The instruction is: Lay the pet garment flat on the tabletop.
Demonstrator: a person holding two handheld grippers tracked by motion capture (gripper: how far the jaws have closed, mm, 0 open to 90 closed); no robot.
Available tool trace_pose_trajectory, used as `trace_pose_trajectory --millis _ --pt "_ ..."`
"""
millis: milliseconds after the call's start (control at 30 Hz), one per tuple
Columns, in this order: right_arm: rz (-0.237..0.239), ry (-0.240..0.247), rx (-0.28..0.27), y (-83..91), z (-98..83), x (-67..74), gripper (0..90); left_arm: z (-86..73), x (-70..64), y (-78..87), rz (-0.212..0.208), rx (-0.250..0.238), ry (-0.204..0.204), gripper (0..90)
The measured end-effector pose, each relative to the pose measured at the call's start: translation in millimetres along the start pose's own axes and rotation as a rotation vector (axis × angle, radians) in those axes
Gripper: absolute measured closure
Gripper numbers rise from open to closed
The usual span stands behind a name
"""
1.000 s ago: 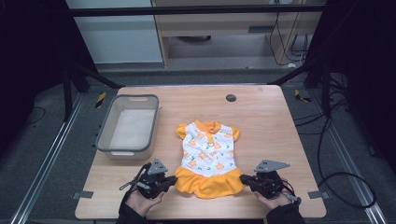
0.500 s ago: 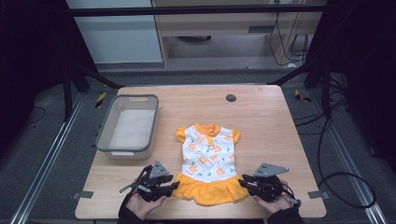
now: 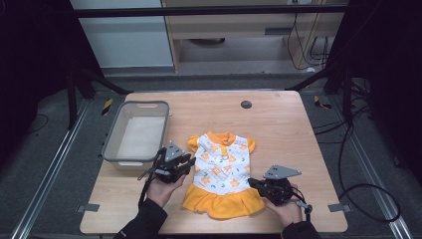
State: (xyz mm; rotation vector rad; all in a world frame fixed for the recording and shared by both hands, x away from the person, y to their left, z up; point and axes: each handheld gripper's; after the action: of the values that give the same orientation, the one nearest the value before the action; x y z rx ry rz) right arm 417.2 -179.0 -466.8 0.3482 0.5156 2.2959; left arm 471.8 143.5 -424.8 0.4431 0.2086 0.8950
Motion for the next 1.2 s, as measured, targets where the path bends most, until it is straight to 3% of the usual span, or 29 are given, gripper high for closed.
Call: trace_pose_trajectory --millis 200,300,600,700,833,1000,1133,1200 --pt "-0.002 -0.001 0.013 -9.5 -2.6 1.7 90.0 12.7 0.0 -35.2 0.034 -0.004 0.004 84.3" --pt "0.0 0.009 0.023 -13.7 -4.4 4.0 89.9 15.7 -1.8 -58.5 0.047 0.021 -0.014 85.5" --pt "0.026 0.027 0.076 -27.3 -11.4 13.4 89.9 -0.7 1.0 -116.2 0.052 0.102 0.026 85.6" --pt "0.027 0.035 0.107 -30.4 -14.6 13.2 89.9 -8.4 6.5 -125.8 0.068 0.128 0.045 85.9" --pt "0.028 0.037 0.15 -34.6 -18.6 14.4 89.9 -12.4 12.3 -130.1 0.072 0.124 0.052 87.3" --pt "0.06 0.016 0.171 -33.1 -18.8 14.5 90.0 -13.4 13.8 -132.4 0.08 0.126 0.019 88.7" --pt "0.06 0.042 0.176 -32.2 -18.9 16.8 90.0 -11.8 12.2 -133.8 0.086 0.135 -0.003 88.3" --pt "0.059 0.033 0.18 -31.9 -18.6 16.5 90.0 -11.0 11.9 -134.0 0.083 0.136 0.0 87.6"
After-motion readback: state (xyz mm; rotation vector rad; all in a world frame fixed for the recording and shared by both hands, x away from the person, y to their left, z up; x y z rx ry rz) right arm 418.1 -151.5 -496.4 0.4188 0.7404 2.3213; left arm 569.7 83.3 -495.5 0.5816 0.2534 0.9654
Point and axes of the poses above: each handheld gripper's, and its own axes: y roughly backward along the jaws, z roughly out of its top, x roughly to its left, and after that the axes turned 8 degrees about -x, right-handed
